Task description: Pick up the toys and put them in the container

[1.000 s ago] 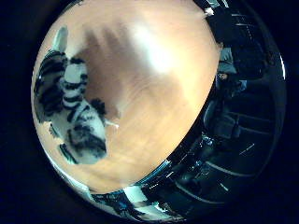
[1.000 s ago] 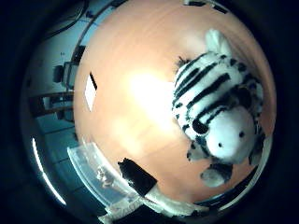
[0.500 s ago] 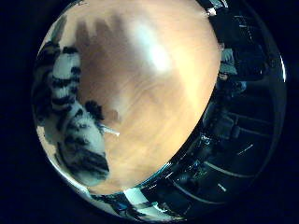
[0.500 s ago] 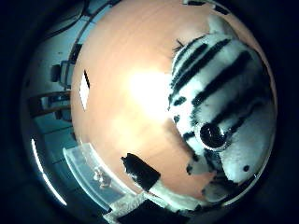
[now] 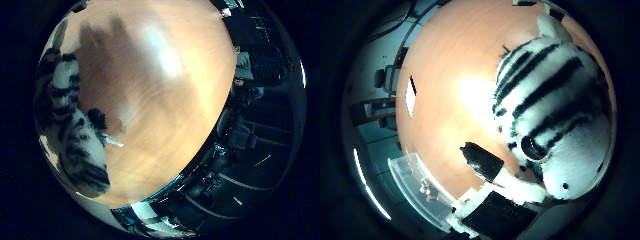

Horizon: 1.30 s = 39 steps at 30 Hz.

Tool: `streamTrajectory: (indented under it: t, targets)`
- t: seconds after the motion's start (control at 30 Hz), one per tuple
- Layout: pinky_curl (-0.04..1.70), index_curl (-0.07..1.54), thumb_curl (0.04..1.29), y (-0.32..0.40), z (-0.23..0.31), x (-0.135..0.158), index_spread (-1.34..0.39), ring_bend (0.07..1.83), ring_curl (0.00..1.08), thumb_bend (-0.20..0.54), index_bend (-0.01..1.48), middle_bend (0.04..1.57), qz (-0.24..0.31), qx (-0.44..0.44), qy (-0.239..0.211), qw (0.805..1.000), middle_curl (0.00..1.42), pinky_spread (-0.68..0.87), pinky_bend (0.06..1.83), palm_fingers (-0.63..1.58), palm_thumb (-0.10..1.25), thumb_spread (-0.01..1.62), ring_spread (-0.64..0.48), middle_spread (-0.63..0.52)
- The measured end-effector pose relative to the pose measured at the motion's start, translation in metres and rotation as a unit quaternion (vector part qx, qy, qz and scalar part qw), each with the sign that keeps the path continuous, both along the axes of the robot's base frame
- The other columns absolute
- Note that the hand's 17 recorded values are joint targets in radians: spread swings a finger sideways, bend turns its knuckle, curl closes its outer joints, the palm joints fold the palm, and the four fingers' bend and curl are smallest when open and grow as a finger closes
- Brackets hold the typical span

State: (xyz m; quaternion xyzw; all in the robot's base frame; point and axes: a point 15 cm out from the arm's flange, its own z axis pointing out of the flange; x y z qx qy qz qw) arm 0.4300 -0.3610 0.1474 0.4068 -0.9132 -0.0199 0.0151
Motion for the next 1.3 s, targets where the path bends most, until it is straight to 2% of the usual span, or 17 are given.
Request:
streamTrajectory:
  t: [0.2,0.33,0.4,0.47,0.5,0.6,0.73,0.87,1.0,1.3]
  targets:
    - [0.25,0.31,0.27,-0.005,0.001,-0.004,-0.17,0.56,0.31,-0.015,0.17,0.41,-0.002,0.0,-0.001,1.0,0.44,0.42,0.44,0.47,0.47,1.1,-0.04,-0.07]
    - [0.22,0.34,0.29,-0.008,0.006,-0.004,-0.25,0.75,0.37,-0.009,0.2,0.54,-0.001,-0.004,-0.006,1.0,0.5,0.21,0.45,0.75,0.56,1.11,-0.16,-0.17]
    - [0.24,0.37,0.29,-0.01,0.01,-0.002,-0.31,0.85,0.41,-0.007,0.24,0.58,0.001,-0.009,-0.012,1.0,0.54,0.0,0.58,0.98,0.61,1.12,-0.23,-0.23]
    - [0.27,0.42,0.3,-0.012,0.015,-0.001,-0.35,0.89,0.45,-0.011,0.29,0.62,0.001,-0.014,-0.018,1.0,0.58,-0.14,0.68,1.08,0.63,1.12,-0.25,-0.26]
    - [0.31,0.48,0.3,-0.014,0.02,-0.001,-0.38,0.93,0.48,-0.007,0.37,0.7,0.001,-0.018,-0.023,1.0,0.62,-0.23,0.77,1.17,0.67,1.13,-0.27,-0.27]
    - [0.4,0.6,0.31,-0.014,0.024,-0.004,-0.41,1.04,0.54,-0.006,0.56,0.84,0.001,-0.026,-0.032,0.999,0.7,-0.32,0.96,1.25,0.74,1.13,-0.27,-0.28]
    - [0.52,0.75,0.35,-0.018,0.033,0.0,-0.37,1.2,0.6,-0.001,0.83,1.05,0.006,-0.05,-0.062,0.997,0.78,-0.3,1.16,1.25,0.87,1.14,-0.25,-0.24]
    - [0.61,0.82,0.39,-0.016,0.045,-0.002,-0.3,1.3,0.65,0.0,1.0,1.17,0.012,-0.062,-0.081,0.995,0.81,-0.25,1.26,1.2,0.98,1.14,-0.23,-0.2]
    - [0.68,0.84,0.43,-0.018,0.061,-0.007,-0.26,1.35,0.68,-0.004,1.07,1.25,0.011,-0.07,-0.09,0.993,0.82,-0.21,1.31,1.14,1.05,1.15,-0.22,-0.17]
    - [0.82,0.84,0.5,-0.009,0.12,-0.023,-0.21,1.36,0.74,-0.009,1.14,1.31,0.017,-0.08,-0.101,0.992,0.81,-0.18,1.29,1.09,1.06,1.16,-0.23,-0.15]
